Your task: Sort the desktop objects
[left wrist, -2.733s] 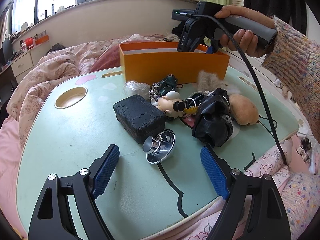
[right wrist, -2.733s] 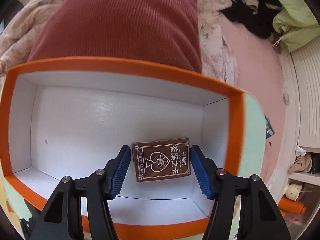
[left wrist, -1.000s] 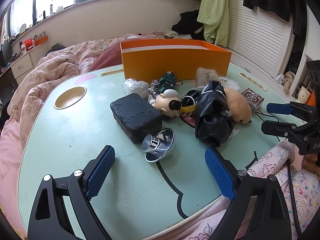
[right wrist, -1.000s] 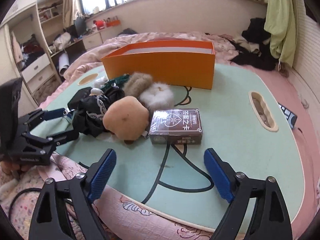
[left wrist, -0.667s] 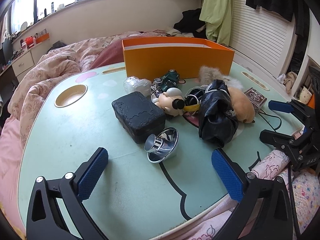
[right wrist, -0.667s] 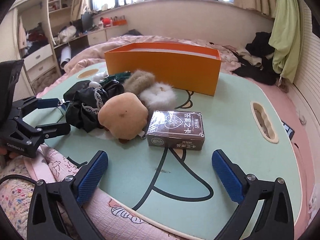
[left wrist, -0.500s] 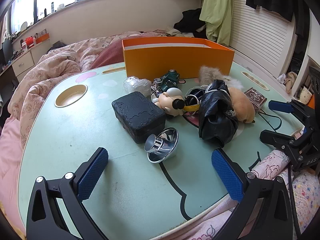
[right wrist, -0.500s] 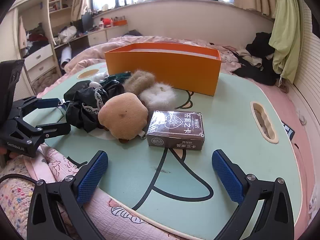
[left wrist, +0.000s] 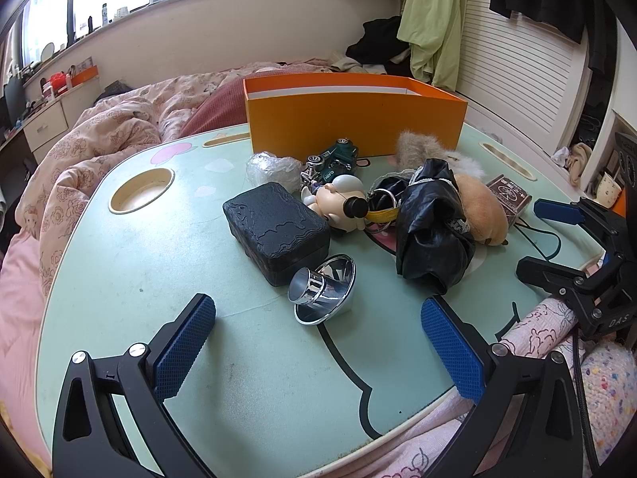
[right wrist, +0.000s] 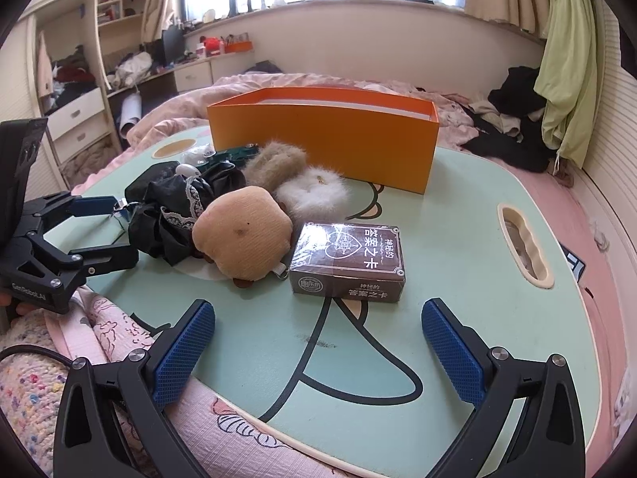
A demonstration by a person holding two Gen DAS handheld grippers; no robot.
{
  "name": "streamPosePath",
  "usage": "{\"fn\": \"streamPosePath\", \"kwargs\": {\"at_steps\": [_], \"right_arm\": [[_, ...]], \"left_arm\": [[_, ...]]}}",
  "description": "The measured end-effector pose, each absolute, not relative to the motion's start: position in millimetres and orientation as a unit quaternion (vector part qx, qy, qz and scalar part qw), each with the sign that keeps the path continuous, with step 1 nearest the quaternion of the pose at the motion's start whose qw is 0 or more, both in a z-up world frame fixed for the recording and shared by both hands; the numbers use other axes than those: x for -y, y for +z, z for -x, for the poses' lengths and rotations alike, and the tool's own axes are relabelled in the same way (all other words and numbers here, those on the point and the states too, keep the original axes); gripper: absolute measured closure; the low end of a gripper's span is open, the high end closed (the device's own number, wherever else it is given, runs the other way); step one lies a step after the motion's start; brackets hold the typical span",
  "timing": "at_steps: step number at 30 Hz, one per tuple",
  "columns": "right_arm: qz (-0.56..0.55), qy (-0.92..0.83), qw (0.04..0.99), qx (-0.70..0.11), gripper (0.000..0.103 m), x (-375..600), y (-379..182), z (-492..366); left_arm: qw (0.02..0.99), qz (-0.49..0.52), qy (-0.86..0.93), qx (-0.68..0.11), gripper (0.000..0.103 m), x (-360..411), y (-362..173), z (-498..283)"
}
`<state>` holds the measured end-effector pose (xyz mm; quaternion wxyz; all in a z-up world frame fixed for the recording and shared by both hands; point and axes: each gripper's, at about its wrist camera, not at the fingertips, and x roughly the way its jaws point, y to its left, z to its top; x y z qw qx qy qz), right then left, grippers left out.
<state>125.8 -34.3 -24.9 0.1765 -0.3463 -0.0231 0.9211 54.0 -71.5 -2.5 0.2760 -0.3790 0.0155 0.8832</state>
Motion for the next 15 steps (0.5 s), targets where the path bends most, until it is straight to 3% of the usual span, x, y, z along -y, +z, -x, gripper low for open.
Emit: {"fn": "streamPosePath", "kwargs": {"at_steps": [15], "right_arm": [[0.274, 0.946, 0.175, 0.012, 0.003, 25, 2, -134]], "left_arm": [[0.276, 0.379, 0.883, -0.014, 0.000, 72, -2, -54]]}}
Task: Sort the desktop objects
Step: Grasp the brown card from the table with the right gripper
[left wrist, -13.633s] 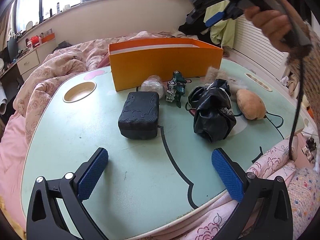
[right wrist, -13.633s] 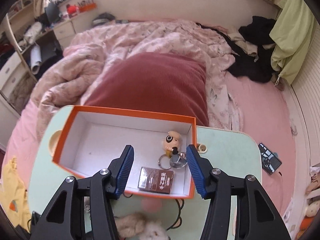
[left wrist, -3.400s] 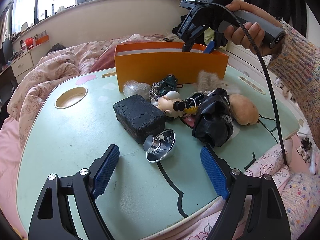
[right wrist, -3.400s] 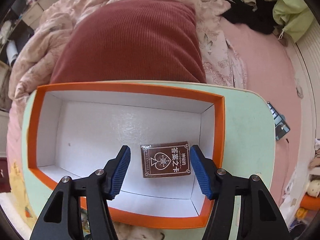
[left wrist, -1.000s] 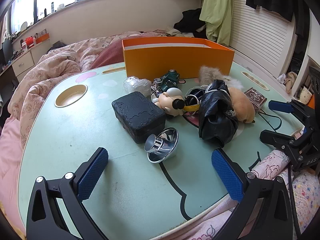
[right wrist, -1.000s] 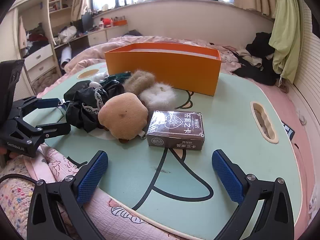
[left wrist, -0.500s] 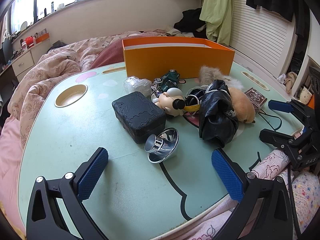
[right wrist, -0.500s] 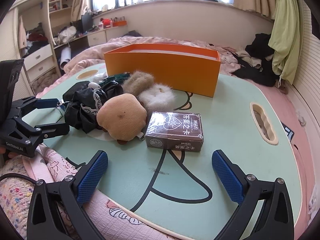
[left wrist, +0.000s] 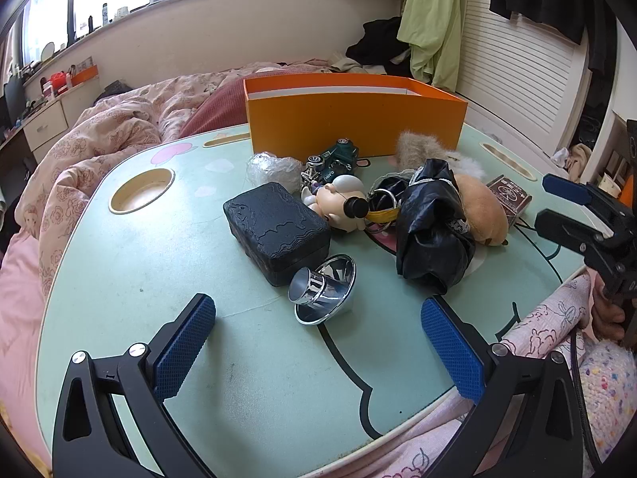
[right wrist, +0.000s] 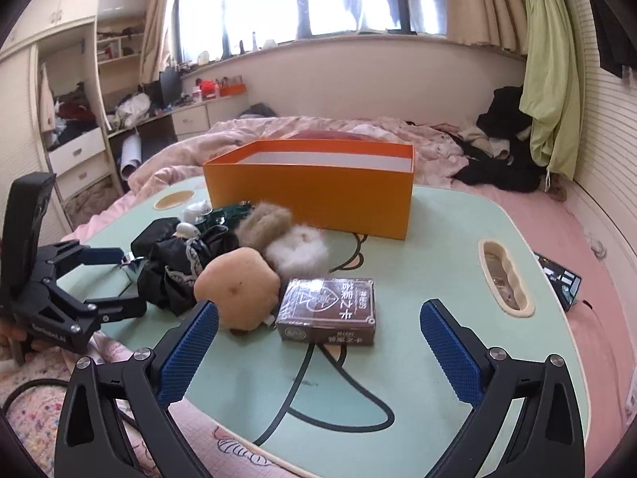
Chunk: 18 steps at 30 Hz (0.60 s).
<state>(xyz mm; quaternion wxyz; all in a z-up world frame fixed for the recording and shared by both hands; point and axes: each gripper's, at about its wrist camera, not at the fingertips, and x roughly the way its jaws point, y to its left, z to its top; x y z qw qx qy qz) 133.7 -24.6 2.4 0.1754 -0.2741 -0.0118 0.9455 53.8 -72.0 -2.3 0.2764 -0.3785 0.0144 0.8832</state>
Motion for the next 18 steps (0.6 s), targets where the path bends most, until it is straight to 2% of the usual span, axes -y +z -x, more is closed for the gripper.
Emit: {"fn": "streamPosePath", "kwargs": {"at_steps": [5, 9, 11, 15, 18], "right_arm": [[0.297, 0.934, 0.196, -0.023, 0.033, 9, 3, -112], [0.348, 0.913, 0.211, -0.012, 0.045, 7, -9, -95], [0.352, 0.911, 0.216, 0.013, 0.047, 15, -11, -94], [0.327, 0.922, 0.206, 0.005, 0.047, 18, -10, -107], [0.282, 0.936, 0.211, -0.006, 0.047, 16, 0, -124]], "left_arm": [[0.276, 0.378, 0.884, -0.014, 0.000, 72, -2, -54], [0.276, 0.377, 0.884, -0.014, 0.000, 72, -2, -54], [0.276, 0.377, 0.884, -0.014, 0.000, 72, -2, -54], [0.276, 0.374, 0.885, -0.006, 0.000, 74, -2, -54], [0.283, 0.363, 0.887, 0.034, 0.000, 89, 1, -53]]}}
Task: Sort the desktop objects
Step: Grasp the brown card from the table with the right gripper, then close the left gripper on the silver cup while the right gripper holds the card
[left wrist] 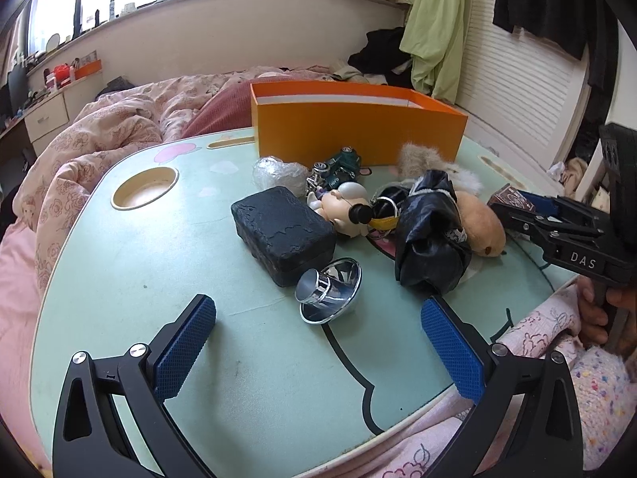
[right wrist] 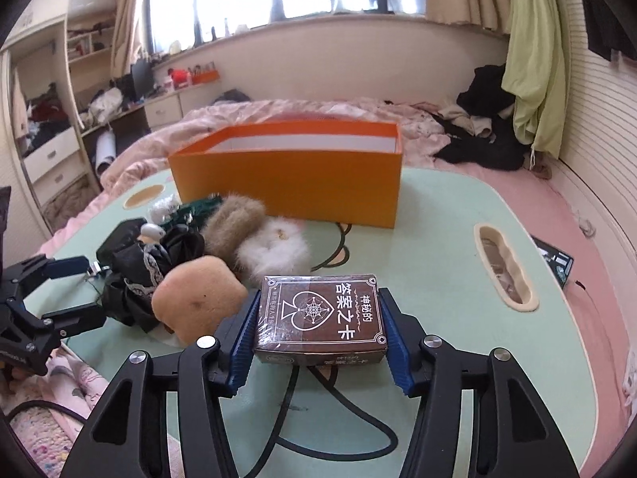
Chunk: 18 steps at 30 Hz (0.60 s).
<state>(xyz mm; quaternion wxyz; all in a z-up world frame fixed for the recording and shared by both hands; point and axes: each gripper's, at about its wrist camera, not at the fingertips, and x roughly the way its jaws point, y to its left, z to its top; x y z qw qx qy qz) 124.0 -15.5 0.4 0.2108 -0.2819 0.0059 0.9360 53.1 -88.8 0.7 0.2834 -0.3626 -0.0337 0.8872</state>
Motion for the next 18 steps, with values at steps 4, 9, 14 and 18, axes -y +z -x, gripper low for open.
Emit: {"fn": "streamPosePath", "kwargs": {"at_steps": [4, 9, 14, 18], "right_arm": [[0.242, 0.947, 0.210, -0.017, 0.047, 14, 10, -139], [0.252, 0.946, 0.202, -0.018, 0.047, 15, 8, -134], [0.252, 0.947, 0.199, -0.019, 0.047, 15, 7, -133], [0.252, 0.947, 0.196, -0.021, 0.047, 13, 6, -133]], "left_arm": [[0.277, 0.347, 0.891, 0.093, 0.000, 111, 4, -49], [0.278, 0.359, 0.886, 0.091, 0.002, 106, 3, -43], [0.296, 0.354, 0.887, 0.038, 0.014, 84, 10, -48], [0.284, 0.376, 0.882, 0.000, 0.043, 68, 5, -47]]}}
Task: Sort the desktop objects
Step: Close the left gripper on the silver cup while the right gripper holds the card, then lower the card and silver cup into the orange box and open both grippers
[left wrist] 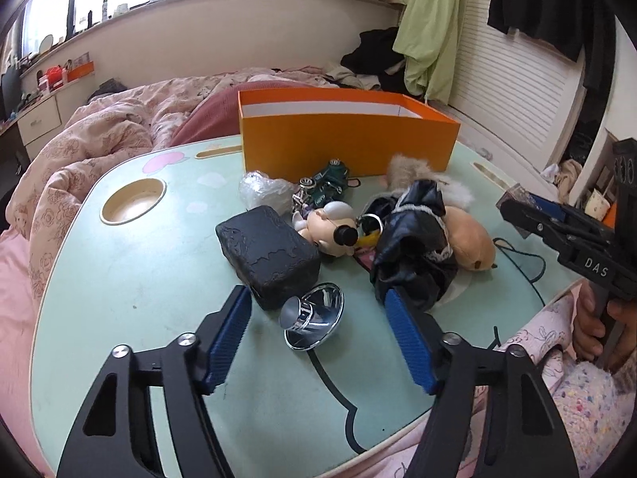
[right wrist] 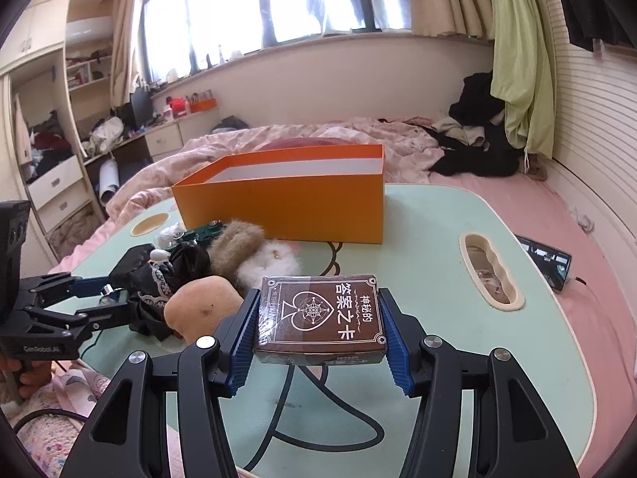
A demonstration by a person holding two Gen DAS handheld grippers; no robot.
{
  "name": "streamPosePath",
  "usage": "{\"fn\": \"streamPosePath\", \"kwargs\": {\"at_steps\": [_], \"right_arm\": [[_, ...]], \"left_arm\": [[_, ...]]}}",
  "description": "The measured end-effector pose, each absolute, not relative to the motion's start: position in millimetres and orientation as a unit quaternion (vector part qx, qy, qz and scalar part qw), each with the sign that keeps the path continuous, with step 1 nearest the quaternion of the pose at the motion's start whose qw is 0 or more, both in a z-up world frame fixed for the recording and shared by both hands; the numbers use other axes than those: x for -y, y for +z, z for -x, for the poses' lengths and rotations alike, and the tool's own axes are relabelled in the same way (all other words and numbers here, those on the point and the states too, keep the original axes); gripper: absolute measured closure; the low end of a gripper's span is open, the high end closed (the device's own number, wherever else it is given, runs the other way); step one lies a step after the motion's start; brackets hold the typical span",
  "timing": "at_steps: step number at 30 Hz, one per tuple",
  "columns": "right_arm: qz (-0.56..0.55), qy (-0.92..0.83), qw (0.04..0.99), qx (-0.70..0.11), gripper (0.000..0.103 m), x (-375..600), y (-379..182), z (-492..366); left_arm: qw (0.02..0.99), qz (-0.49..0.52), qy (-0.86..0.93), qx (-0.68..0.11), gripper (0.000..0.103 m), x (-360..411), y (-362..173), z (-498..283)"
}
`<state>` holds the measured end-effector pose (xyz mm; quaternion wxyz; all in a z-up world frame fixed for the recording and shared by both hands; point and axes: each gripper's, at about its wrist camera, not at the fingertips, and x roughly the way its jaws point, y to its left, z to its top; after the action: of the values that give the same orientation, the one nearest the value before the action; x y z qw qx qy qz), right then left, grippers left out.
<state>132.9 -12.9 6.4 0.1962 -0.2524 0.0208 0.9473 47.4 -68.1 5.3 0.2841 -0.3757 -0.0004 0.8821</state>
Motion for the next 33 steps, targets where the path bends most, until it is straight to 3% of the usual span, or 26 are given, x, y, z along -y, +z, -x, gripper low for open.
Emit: {"fn": "streamPosePath", "kwargs": {"at_steps": [3, 4, 20, 33], "right_arm": [[0.249, 0.948, 0.195, -0.023, 0.047, 12, 6, -134], [0.249, 0.948, 0.195, -0.023, 0.047, 12, 6, -133], [0.235, 0.954, 0.186, 0.019, 0.047, 23, 24, -123], [0.223, 0.954, 0.179, 0.094, 0.047, 15, 94, -35]], "left_arm": [[0.279, 0.371, 0.886, -0.007, 0.070, 70, 5, -53], [0.282, 0.370, 0.885, -0.005, 0.072, 72, 5, -54], [0.320, 0.290, 0.902, 0.010, 0.072, 82, 57, -67], [0.303, 0.280, 0.911, 0.024, 0.072, 43, 112, 46]]}}
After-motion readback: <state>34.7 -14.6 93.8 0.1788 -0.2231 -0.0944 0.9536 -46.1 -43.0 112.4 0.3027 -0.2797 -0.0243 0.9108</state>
